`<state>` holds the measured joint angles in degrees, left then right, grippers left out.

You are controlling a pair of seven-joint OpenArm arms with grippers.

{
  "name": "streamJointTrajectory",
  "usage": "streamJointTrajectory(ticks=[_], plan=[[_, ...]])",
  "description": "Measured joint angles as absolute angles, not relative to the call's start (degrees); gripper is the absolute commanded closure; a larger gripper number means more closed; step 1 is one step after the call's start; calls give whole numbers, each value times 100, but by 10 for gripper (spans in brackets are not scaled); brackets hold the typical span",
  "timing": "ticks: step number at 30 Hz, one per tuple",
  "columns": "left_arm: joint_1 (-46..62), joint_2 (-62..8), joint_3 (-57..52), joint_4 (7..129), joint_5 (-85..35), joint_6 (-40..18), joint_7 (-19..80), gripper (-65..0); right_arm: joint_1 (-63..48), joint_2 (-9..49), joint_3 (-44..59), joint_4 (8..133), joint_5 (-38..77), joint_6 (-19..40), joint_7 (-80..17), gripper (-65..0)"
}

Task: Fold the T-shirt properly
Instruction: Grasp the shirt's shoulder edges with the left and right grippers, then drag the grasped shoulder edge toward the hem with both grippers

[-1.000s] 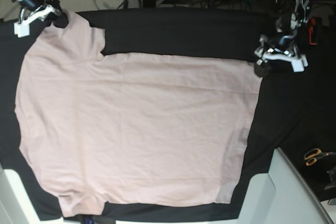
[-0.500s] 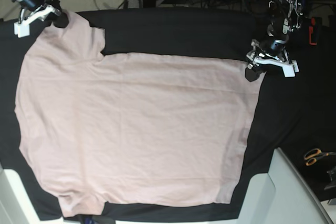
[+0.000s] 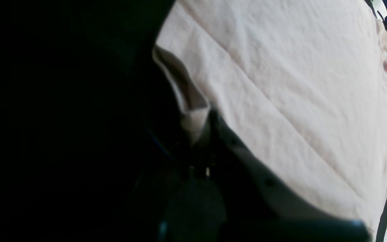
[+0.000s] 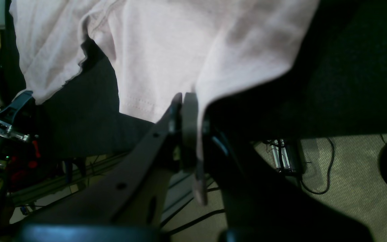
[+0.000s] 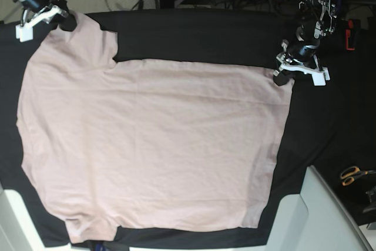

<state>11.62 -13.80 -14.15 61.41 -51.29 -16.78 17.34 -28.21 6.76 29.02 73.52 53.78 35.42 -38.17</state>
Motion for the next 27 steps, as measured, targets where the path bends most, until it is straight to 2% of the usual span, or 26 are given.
streamJointTrajectory(ticks=[5,11,18,23,27], plan=[[1299,-1417,-1415,6204,-5146,-1699,1723,0,-3009,676,2899,7878,5356,3507,-3822,-6],[2014,-1420,-1431,6960,-5078,-1647,1841,0,-3232,672,2926,8582,5398,3503,-3957,-6],[2344,-1415,-1441,7548,-5039,-1557,1868,0,-3326,661,2965,8715,5398,3500,-4211,-6],[2484,-1492,-1441,7703,-5041,-1555,1887,0,-3369,670,3437,8715,5398,3500,-4235,-6],[2606,-1490,-1441,7780,-5039,-1564,1879,0,-3367,661,3815,8715,5398,3507,-4635,-6]])
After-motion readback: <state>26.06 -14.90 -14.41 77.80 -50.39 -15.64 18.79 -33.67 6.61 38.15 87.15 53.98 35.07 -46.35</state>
